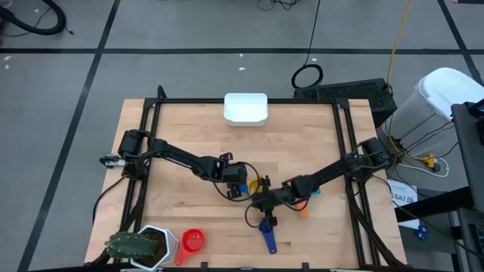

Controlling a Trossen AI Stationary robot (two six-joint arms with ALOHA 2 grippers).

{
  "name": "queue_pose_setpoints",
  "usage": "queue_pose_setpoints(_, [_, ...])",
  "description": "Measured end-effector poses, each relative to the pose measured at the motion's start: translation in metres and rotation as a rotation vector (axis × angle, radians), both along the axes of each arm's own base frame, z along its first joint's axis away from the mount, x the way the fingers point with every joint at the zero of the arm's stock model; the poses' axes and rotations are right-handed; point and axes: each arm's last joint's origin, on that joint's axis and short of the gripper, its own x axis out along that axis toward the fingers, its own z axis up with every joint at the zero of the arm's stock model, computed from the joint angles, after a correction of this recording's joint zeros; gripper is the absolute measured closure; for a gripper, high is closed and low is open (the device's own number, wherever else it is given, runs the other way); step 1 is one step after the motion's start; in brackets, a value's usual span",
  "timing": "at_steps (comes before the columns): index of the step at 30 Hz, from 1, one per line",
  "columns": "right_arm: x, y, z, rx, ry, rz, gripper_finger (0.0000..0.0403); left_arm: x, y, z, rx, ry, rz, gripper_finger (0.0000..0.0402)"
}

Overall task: Nest measuring cups in basket
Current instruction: Adjust the left nested measuring cups

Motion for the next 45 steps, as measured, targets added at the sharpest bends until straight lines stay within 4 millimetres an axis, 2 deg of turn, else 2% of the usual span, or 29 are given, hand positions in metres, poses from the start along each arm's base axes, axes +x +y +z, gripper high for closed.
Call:
queue_pose_setpoints(12, [0.006,-0.024,-0.001,-0.047,0.005,-0.033,0.0403,0.001,0.0,0.0,-0.006,-0.008,0.009,0.028])
queue_pose_setpoints(24, [0.012,-0.046,0.0,-0.134,-0.027,-0.136,0.0403,0.001,0.0,0.0,-0.006,-0.01,0.008,0.028])
queue_pose_setpoints(38, [0.015,-0.048,0.002,-0.152,-0.062,-0.151,0.0403,0.001,0.0,0.0,-0.006,-0.01,0.006,0.028])
queue_pose_setpoints(45, [-0.001,-0.042,0.014,-0.268,0.007,-0.118,0.0403,-0.001,0.0,0.0,-0.006,0.01,0.006,0.028])
